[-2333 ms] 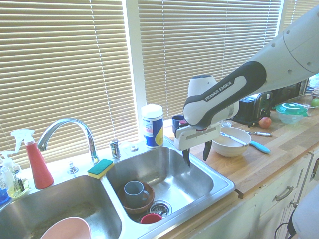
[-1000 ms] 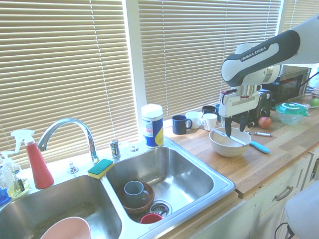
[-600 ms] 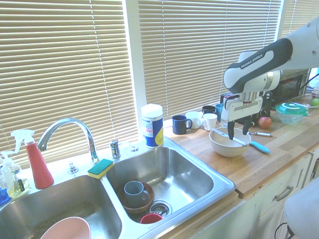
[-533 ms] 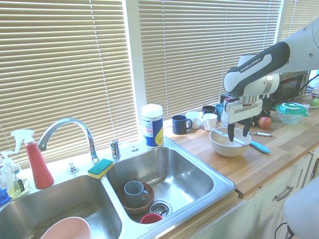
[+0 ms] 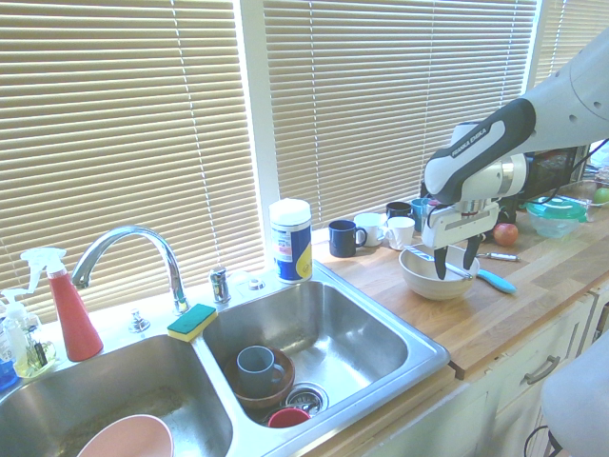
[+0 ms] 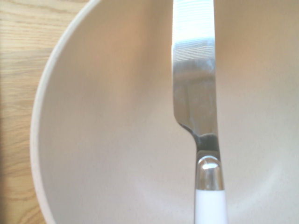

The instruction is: Put the knife into the sink

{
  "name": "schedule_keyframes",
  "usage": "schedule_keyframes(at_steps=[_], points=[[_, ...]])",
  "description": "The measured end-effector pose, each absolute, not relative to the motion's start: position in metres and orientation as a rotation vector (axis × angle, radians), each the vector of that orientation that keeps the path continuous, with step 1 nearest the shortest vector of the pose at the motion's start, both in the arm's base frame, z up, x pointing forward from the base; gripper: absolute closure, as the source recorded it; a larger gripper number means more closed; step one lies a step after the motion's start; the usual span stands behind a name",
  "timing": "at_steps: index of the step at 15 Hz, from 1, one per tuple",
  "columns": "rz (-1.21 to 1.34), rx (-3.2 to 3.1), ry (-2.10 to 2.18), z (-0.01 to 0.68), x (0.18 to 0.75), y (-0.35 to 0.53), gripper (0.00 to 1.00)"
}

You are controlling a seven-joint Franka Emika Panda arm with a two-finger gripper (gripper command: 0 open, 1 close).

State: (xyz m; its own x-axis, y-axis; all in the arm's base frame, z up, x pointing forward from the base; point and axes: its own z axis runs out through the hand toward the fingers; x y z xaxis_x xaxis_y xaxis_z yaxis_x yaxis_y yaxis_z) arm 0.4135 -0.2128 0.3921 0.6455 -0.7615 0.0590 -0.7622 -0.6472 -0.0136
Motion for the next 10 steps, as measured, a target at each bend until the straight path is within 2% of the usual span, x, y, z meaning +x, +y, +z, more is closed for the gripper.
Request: schedule_keyframes(at_steps=[10], points=[[0.095, 2.841, -1.306, 0.3940, 0.4151, -0.2092, 1.00]])
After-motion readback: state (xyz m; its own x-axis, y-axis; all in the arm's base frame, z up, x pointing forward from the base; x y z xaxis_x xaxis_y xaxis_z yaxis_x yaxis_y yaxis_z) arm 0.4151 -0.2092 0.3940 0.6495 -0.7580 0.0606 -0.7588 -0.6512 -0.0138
